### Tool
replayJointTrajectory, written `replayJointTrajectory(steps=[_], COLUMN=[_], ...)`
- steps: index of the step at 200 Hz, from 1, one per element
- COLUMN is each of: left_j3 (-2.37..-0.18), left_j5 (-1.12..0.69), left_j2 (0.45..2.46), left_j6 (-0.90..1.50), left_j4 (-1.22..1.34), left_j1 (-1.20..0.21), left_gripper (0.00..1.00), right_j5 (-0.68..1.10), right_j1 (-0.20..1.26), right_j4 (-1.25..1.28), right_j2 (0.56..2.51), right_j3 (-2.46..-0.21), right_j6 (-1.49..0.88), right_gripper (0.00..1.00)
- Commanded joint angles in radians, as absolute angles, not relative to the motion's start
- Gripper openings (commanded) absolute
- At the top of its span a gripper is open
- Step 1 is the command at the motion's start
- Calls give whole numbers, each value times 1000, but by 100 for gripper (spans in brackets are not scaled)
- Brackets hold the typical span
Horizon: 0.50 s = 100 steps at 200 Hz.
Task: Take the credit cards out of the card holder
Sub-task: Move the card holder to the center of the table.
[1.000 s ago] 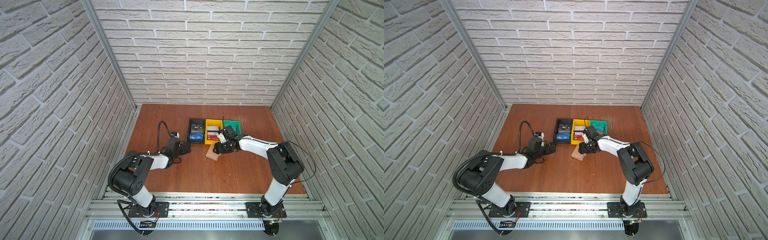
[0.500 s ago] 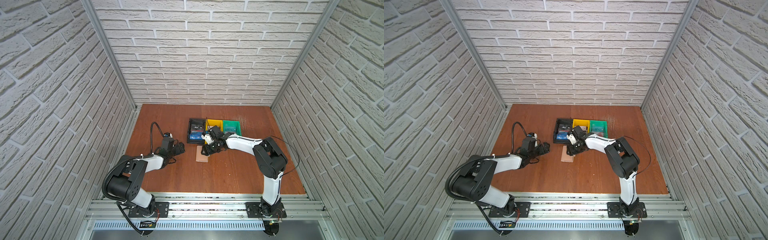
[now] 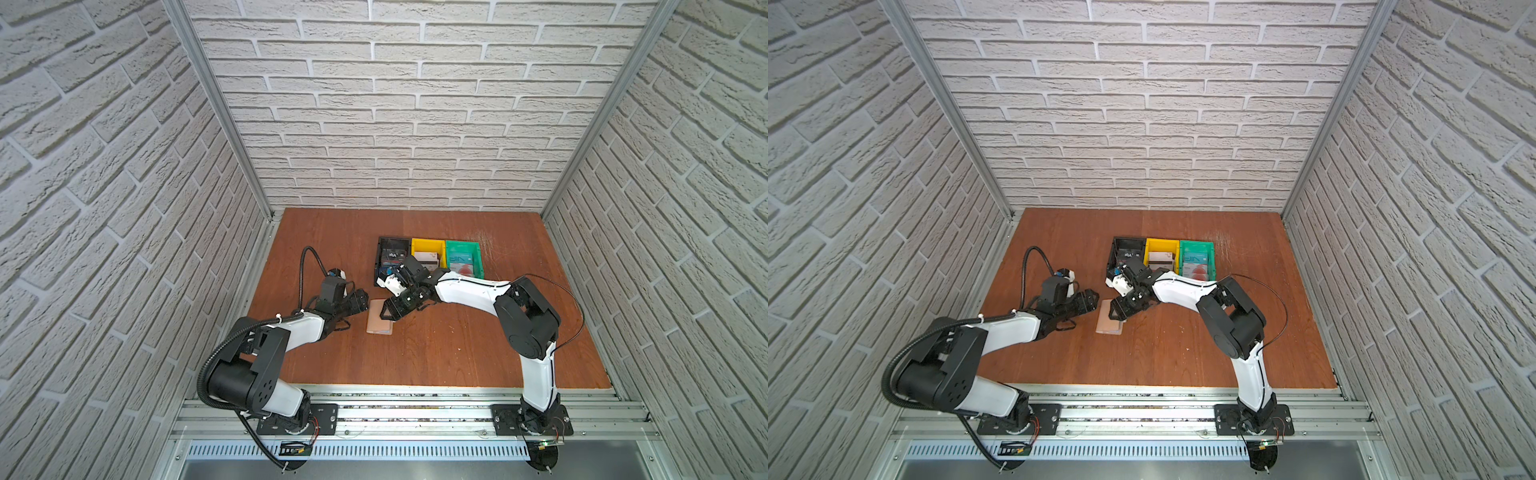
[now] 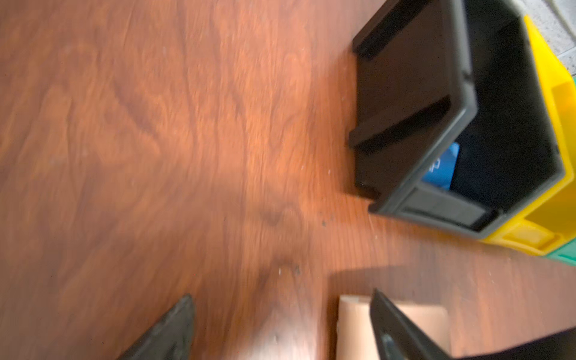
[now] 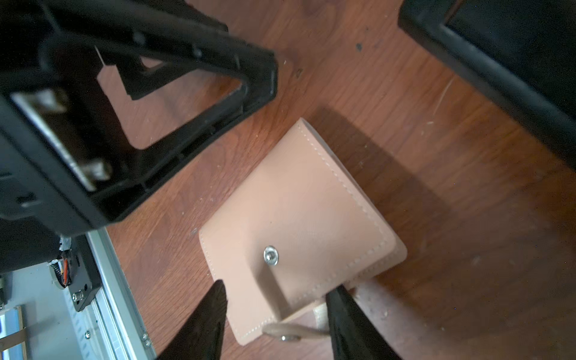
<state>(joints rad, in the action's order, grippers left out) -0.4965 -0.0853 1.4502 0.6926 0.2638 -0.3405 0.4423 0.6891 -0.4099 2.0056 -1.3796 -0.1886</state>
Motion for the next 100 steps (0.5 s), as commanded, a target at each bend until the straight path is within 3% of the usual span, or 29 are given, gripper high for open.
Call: replayJointTrajectory(steps=[1,22,50,100], left_j3=[-476,-476,-463,-433], left_j5=[-81,-71,-81,-159], left_j2=[1391,1338,1290,1305], left_j6=[678,662,645,657], left_j4=[135,80,62,131], left_j1=[-341,-341,-341,-339], left_gripper=[82,73,53,33], right_j5=[419,376,242,109], right_j1=[687,688,687,688], right_j4=[-450,-478,-530,-587], right_j2=[1905,1872,1853,1933], right_j3=[-1389,-1375,-1376,-1431], right_j6=[-159,-149,-152,-165], right_gripper=[54,53,53,48])
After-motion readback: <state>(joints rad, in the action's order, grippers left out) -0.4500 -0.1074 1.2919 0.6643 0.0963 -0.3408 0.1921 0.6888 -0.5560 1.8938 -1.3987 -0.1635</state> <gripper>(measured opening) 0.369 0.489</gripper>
